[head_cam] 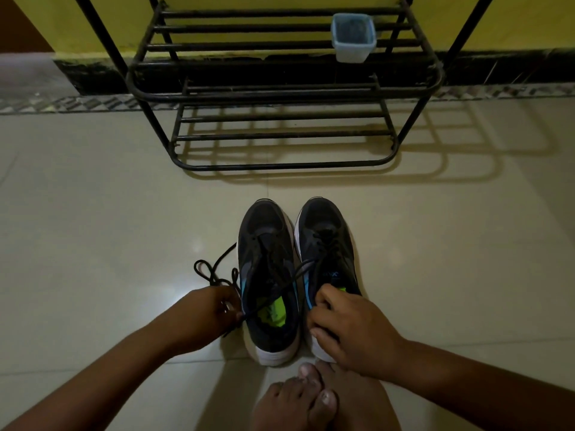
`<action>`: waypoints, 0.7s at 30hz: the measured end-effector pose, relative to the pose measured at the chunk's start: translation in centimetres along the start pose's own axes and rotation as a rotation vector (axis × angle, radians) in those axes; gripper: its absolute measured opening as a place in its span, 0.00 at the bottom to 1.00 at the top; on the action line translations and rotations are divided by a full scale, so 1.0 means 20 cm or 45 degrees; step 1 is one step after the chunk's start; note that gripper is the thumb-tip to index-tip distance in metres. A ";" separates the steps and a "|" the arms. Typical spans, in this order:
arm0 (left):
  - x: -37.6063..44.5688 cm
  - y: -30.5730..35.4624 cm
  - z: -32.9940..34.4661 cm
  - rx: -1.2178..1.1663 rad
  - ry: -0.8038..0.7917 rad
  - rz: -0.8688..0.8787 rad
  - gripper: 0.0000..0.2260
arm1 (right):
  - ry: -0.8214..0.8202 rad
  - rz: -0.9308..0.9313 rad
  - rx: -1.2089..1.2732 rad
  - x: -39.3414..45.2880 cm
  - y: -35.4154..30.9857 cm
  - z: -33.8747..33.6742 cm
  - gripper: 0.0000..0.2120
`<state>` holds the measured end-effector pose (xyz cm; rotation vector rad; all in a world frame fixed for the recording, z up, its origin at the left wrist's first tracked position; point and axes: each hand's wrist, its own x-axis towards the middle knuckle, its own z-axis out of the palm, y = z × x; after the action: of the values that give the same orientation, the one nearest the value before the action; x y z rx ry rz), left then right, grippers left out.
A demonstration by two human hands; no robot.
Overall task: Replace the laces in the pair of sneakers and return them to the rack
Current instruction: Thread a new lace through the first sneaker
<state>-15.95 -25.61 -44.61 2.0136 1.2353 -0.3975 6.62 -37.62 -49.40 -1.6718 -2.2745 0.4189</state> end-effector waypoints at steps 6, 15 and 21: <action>-0.01 0.00 -0.01 0.036 -0.189 0.080 0.07 | 0.007 -0.005 0.012 0.00 0.00 -0.01 0.04; -0.05 0.06 -0.15 -0.031 -0.230 -0.006 0.08 | -0.005 -0.005 0.020 0.00 0.00 0.00 0.04; -0.01 0.09 0.00 0.279 -0.233 0.002 0.14 | -0.022 -0.001 0.022 0.00 0.00 -0.01 0.04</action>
<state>-14.48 -26.20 -43.68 2.1060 1.1167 -0.7267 6.66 -37.60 -49.22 -1.6653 -2.2773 0.4530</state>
